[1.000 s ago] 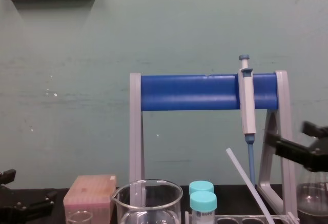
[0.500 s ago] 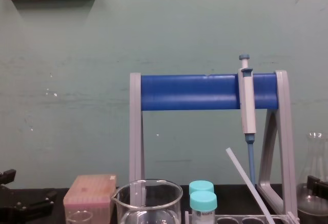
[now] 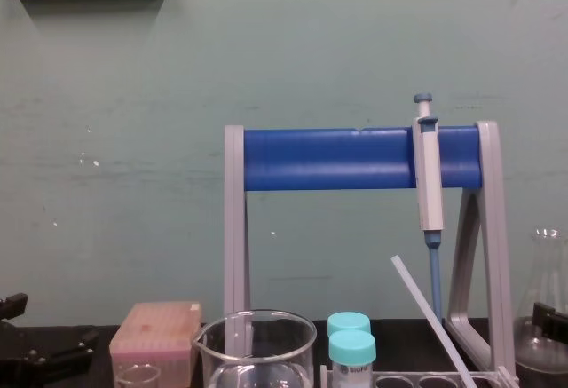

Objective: Pick up the stirring rod with one hand, then place it down.

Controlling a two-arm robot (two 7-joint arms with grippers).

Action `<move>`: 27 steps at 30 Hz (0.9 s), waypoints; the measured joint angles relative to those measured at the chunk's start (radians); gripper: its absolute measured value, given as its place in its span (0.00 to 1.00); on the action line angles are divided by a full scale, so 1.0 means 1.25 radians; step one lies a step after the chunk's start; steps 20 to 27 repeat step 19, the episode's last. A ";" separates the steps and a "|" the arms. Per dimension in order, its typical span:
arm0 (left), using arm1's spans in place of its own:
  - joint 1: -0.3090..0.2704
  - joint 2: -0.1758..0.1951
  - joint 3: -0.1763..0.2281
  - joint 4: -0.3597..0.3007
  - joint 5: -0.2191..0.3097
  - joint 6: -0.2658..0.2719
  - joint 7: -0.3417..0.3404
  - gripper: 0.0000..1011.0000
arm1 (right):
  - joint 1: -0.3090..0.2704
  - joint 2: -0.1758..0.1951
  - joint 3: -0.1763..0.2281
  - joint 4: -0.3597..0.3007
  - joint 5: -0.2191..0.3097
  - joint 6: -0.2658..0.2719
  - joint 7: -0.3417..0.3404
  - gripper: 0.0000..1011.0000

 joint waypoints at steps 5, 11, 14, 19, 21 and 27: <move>0.000 0.000 0.000 0.000 0.000 0.000 0.000 0.99 | 0.000 0.000 0.000 0.000 0.000 -0.001 -0.001 0.99; 0.000 0.000 0.000 0.000 0.000 0.000 0.000 0.99 | 0.000 0.001 0.000 0.000 0.000 -0.002 -0.002 0.99; 0.000 0.000 0.000 0.000 0.000 0.000 0.000 0.99 | 0.000 0.001 0.000 0.000 -0.001 -0.002 -0.002 0.99; 0.000 0.000 0.000 0.000 0.000 0.000 0.000 0.99 | 0.000 0.001 0.000 0.000 -0.001 -0.003 -0.002 0.99; 0.000 0.000 0.000 0.000 0.000 0.000 0.000 0.99 | 0.000 0.001 0.000 0.000 -0.001 -0.003 -0.002 0.99; 0.000 0.000 0.000 0.000 0.000 0.000 0.000 0.99 | 0.000 0.001 0.000 0.000 -0.001 -0.003 -0.002 0.99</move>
